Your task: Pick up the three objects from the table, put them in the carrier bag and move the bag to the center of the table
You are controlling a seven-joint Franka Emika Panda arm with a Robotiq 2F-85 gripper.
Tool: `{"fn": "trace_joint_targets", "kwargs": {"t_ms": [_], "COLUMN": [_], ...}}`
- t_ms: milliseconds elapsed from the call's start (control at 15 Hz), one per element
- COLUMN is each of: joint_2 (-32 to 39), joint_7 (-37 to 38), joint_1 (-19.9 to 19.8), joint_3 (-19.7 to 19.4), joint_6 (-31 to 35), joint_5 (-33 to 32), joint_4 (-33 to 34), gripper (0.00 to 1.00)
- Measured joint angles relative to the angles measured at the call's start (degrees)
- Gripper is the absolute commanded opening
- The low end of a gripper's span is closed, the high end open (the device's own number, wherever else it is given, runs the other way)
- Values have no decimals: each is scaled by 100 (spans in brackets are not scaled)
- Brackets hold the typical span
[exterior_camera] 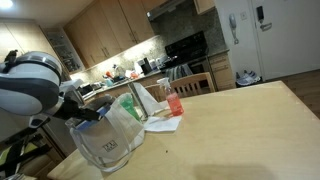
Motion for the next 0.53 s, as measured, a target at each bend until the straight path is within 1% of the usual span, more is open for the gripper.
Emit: {"fn": "trace_joint_targets", "kwargs": {"t_ms": [133, 267, 533], "joint_2": [-15, -71, -355], "joint_7": [-68, -317, -840], "joint_1": [26, 104, 330], "joint_3": [9, 6, 70], "joint_6": [-49, -130, -166], "joint_5": [-80, -76, 96], "joint_4": [-19, -56, -73], "gripper": [100, 100, 100]}}
